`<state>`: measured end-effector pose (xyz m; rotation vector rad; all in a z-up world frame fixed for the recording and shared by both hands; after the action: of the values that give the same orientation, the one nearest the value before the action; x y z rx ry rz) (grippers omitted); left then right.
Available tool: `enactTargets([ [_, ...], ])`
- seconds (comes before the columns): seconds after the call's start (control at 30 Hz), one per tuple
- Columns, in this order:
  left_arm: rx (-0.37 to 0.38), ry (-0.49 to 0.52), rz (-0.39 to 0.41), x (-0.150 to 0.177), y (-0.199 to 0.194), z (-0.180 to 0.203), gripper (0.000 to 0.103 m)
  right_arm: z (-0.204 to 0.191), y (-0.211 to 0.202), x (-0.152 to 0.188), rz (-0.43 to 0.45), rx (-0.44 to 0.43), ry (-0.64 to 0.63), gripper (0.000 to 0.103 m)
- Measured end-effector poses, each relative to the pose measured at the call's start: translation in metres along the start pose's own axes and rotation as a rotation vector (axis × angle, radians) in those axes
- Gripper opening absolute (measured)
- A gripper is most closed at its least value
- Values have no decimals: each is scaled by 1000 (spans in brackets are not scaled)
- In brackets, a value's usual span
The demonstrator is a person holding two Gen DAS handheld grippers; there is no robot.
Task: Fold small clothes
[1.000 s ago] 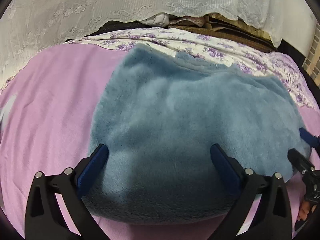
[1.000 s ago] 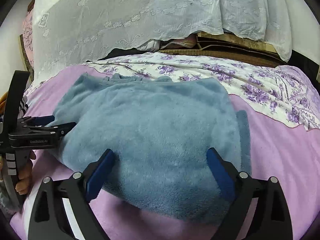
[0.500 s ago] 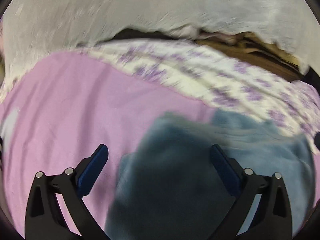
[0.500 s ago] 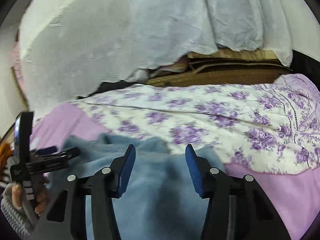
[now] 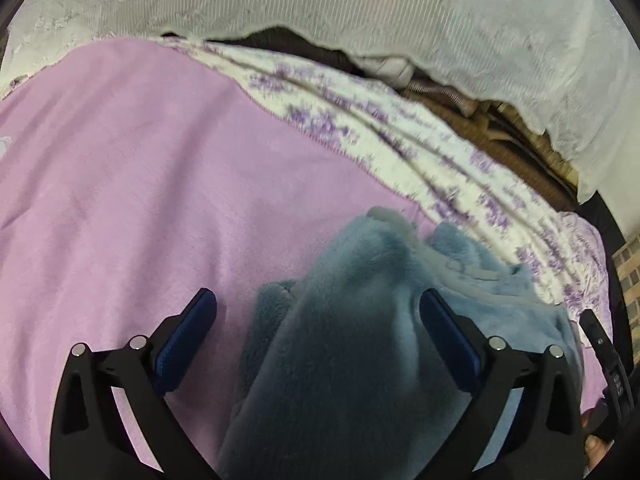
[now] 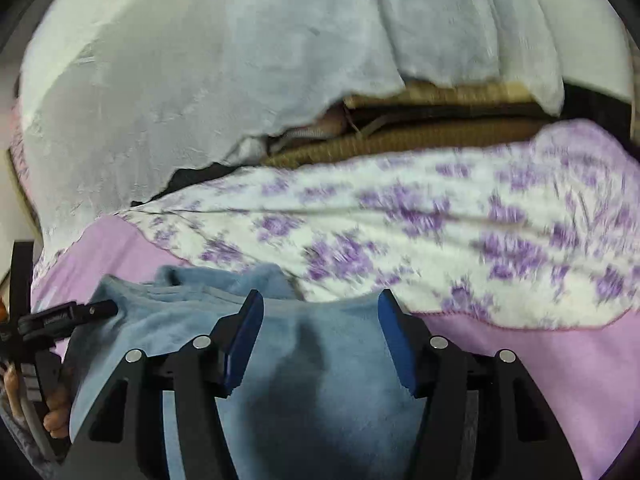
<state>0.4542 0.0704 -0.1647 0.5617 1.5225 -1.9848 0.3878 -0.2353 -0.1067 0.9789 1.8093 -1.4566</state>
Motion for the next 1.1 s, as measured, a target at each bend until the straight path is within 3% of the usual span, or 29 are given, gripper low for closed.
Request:
enactTargets([
  [0.17,-60,63,10,2,2,9,99,-49,-2,15,-42,-94,-158,69],
  [0.33,-138,143,-14,8,12,19,99,-61,30,44,-198,-48,-259,73],
  [0.53,-184,174,-1,11,10,22,99,-60,30,42,-197,-58,-245,75],
  [0.87,-264,292,177,18,-25,46,99,-60,29,42,-189,-63,-236,75],
  [1.1,-275,295,199,26,-42,48,99,-59,-2,41,-93,-61,-221,81],
])
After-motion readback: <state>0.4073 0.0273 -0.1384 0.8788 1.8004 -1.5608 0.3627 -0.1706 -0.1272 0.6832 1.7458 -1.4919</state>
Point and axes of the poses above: each gripper's, at about its wrist camera, not at the fingertips, and y roughly the way its jaws point, z to its right, x to its underside, the point moved 4 cm from there along y, roughly the way its jaws point, and after that the axes turned 3 degrees about y, right-handed, at the moved point
